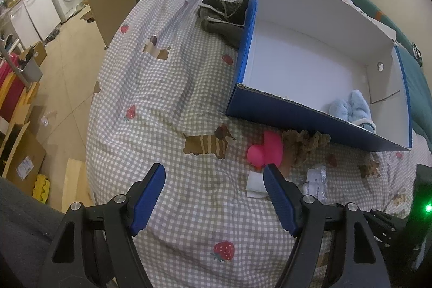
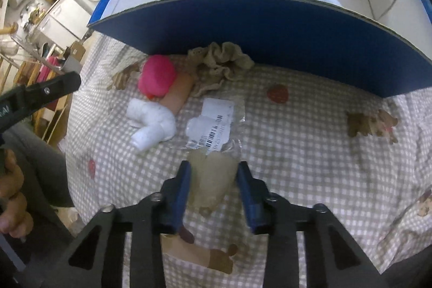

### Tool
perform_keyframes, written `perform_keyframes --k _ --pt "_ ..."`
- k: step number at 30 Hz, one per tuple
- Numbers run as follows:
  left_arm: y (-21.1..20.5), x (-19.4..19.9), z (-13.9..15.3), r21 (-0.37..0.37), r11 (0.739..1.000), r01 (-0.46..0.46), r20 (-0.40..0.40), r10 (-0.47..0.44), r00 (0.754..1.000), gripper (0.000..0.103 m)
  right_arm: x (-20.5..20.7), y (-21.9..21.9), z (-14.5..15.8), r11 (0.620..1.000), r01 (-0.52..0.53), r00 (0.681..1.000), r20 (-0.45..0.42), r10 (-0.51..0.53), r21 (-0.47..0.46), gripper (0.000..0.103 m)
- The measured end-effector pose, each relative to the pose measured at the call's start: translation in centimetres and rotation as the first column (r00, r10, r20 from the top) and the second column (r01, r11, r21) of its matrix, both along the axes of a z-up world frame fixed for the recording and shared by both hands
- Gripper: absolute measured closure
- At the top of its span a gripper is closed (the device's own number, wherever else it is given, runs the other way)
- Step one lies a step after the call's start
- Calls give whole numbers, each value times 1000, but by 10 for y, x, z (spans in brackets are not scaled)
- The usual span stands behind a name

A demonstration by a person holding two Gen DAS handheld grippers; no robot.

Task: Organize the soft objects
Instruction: 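Grasp the beige cup with the right gripper while the left gripper grasps the white cloth, then lift both held items and carry them over the box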

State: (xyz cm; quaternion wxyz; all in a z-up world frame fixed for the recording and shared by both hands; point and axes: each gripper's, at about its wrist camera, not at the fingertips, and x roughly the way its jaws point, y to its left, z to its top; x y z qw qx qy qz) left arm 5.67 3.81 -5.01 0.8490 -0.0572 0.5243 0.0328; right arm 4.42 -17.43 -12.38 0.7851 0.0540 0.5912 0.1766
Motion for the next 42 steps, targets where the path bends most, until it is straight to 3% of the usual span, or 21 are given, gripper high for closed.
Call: perform_keyframes --k 1,4,8,13,16,20,24,28,29,30,32,38,42 --pt "0 0 0 -2 1000 0 -1 0 1000 30 -2 -2 4 1000 -1 1000 9 1 4 85" --pt "0 0 0 2 1000 -1 0 1 1000 30 -6 -6 13 1000 -6 1000 28 5 29 89" --pt "2 1 -3 -1 1000 -9 -7 9 1000 30 -9 -11 23 998 0 999 50 -3 64 89" --pt "-1 1 -6 0 1000 -1 -28 1 1000 30 -11 -30 42 987 92 986 127 -109 134 89" --pt "-13 3 -14 -16 999 44 -58 -45 997 30 -3 -44 41 974 168 976 111 -185 153 89" --pt "-44 5 -31 -51 987 153 -119 -158 980 30 1 -50 41 969 188 975 89 -204 159 89" --pt "-76 4 -47 -19 967 253 -155 -253 955 30 1 -53 41 968 188 975 88 -205 165 89" --pt "-84 11 -54 1 966 259 -154 -256 954 31 2 -54 39 968 190 975 80 -205 162 89" --pt "-82 14 -56 3 969 245 -153 -242 958 41 2 -53 39 968 191 975 79 -206 162 89" --pt "-82 15 -57 7 970 243 -155 -240 958 64 2 -54 38 968 193 975 78 -207 162 89" --pt "-80 18 -62 -33 968 249 -183 -251 951 81 3 -54 38 967 196 975 77 -210 161 89" --pt "-76 8 -52 -143 948 284 -169 -306 937 87 4 -52 35 969 194 976 70 -206 151 89" --pt "-63 -2 -39 -161 950 269 -140 -291 946 88 4 -51 35 971 192 976 72 -204 144 89"
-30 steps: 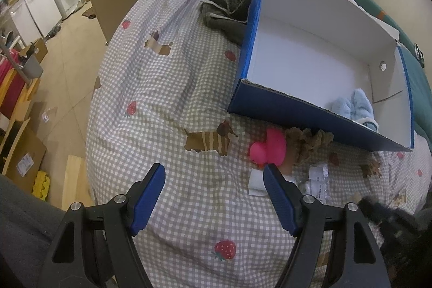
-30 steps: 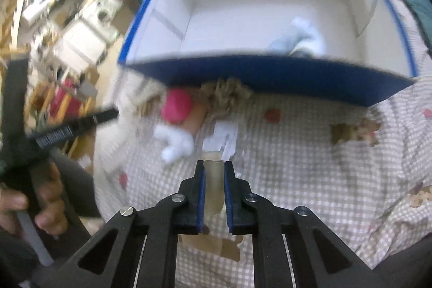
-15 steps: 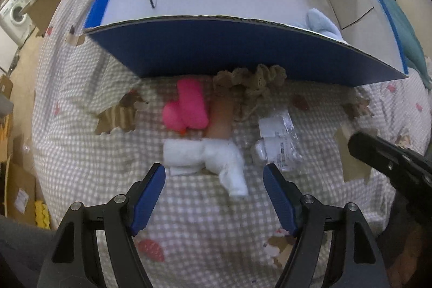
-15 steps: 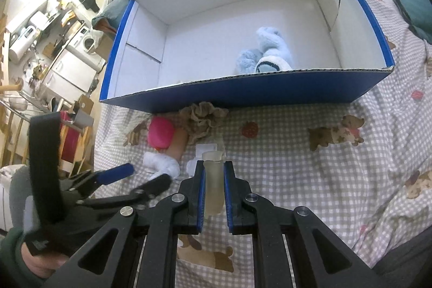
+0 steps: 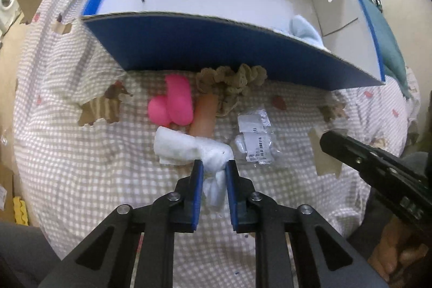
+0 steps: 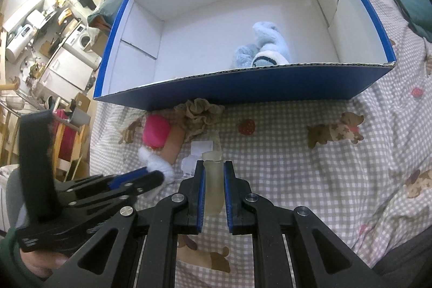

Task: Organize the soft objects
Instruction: 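Lift both held items and carry them over the box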

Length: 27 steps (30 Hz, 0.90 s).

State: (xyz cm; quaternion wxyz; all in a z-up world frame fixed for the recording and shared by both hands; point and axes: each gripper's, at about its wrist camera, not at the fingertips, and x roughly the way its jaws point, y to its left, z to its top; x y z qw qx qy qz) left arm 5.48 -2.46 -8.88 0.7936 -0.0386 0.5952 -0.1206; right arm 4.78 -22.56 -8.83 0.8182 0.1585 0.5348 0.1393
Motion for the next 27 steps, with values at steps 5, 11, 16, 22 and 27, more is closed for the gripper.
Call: perform_keyframes --k 5,11,16,22,27 --pt "14 -10 13 53 998 -27 57 24 998 88 0 1 -1 1000 1 1000 3 0 -12 89" --pt "30 -13 11 117 990 -80 59 73 996 88 0 6 -2 999 -16 1000 14 17 -49 89" --pt "31 -17 13 135 986 -96 81 85 993 88 -1 5 0 998 -12 1000 25 14 -57 89" --pt "17 -9 16 171 978 -118 115 100 988 88 -2 9 2 997 -25 999 39 28 -66 89" --pt "23 -8 19 184 971 -152 136 128 982 88 -3 12 7 997 -41 997 60 44 -65 89"
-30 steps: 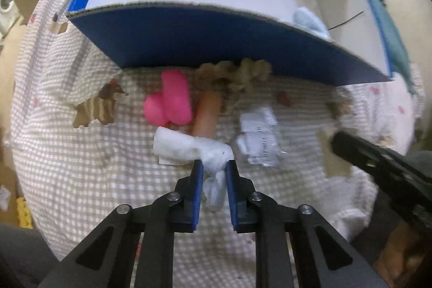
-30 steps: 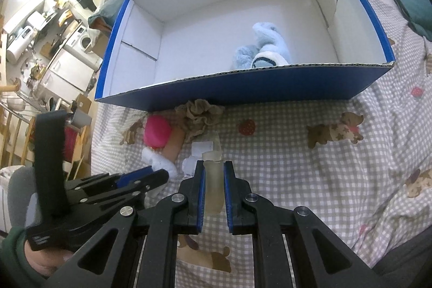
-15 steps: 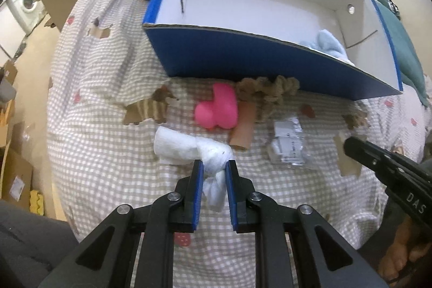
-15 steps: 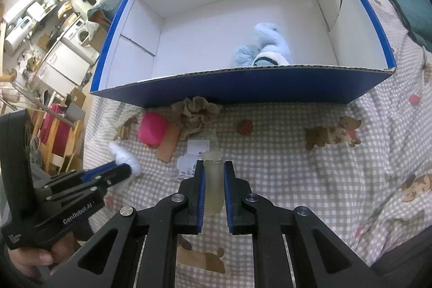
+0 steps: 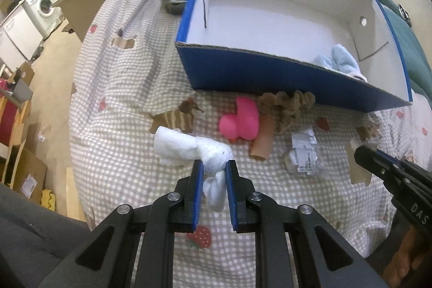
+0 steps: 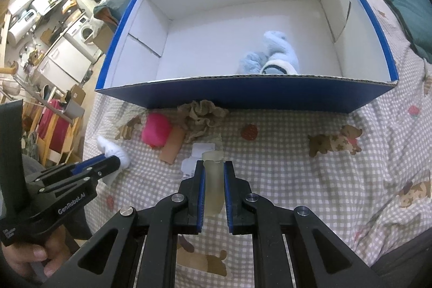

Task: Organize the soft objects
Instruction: 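Lift both held items and carry them over the box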

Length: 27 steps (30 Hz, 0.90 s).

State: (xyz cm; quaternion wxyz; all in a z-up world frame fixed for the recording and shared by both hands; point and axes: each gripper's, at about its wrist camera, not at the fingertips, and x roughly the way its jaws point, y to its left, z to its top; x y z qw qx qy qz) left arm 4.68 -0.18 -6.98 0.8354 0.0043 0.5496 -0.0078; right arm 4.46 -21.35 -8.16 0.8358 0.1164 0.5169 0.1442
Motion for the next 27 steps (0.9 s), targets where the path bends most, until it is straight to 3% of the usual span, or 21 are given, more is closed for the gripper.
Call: perform_keyframes --k 7,12,20,27 --pt "3 -2 20 46 998 -43 108 38 993 88 -6 2 20 999 -22 995 98 18 36 89" --pt "8 -3 48 30 997 -70 196 63 979 88 -10 -1 47 1000 -9 979 204 5 17 89" --pt "-4 26 101 58 998 -9 324 -10 946 88 20 -22 84 999 20 965 259 -31 47 89" --pt "-19 66 117 77 997 29 360 -55 931 88 57 -35 100 999 38 955 294 -43 22 89"
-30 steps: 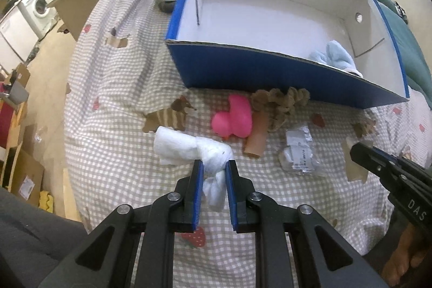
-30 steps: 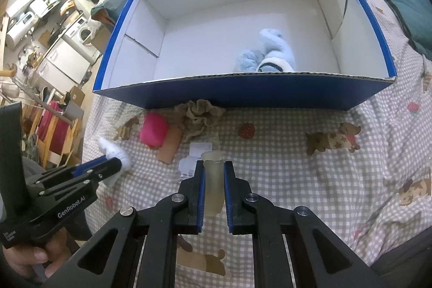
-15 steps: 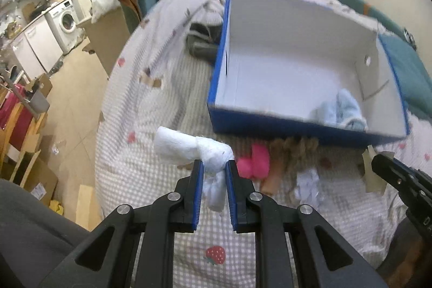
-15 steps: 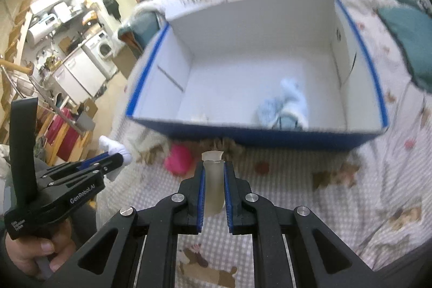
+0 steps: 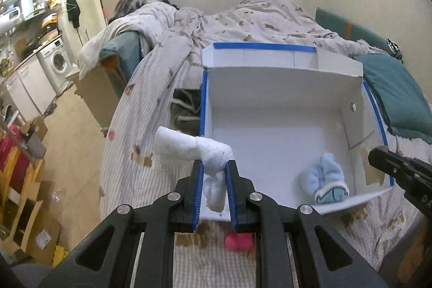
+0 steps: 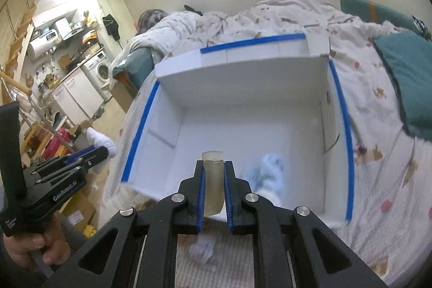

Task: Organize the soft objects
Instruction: 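Lift both held items and carry them over the box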

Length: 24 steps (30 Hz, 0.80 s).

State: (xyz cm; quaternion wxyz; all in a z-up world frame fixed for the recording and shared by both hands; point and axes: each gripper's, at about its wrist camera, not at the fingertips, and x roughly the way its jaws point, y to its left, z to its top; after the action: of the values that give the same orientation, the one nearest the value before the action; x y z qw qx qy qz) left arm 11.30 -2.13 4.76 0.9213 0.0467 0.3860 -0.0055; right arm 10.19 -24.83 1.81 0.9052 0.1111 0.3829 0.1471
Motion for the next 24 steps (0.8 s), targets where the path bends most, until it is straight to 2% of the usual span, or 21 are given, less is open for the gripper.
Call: perform_keyframes --k 7,10,12,18,24 --pt "-9 29 -8 -5 1000 28 -14 -28 1000 88 33 -2 -12 1000 12 1000 -20 -12 -7 89" --pt "-15 37 -18 1 999 48 -24 -48 999 88 35 -4 -23 998 5 1000 -27 -3 60 89" --pt "-19 41 -28 23 998 55 -21 -55 998 88 33 -5 -32 998 22 1000 -24 -20 66 89" --pt "-22 51 -60 -49 996 80 -93 -85 992 88 39 3 -50 1000 26 997 -72 -26 -7 89" --pt "-32 51 -72 -55 991 119 -104 -125 987 88 41 4 -63 999 23 993 -111 -27 -41 89"
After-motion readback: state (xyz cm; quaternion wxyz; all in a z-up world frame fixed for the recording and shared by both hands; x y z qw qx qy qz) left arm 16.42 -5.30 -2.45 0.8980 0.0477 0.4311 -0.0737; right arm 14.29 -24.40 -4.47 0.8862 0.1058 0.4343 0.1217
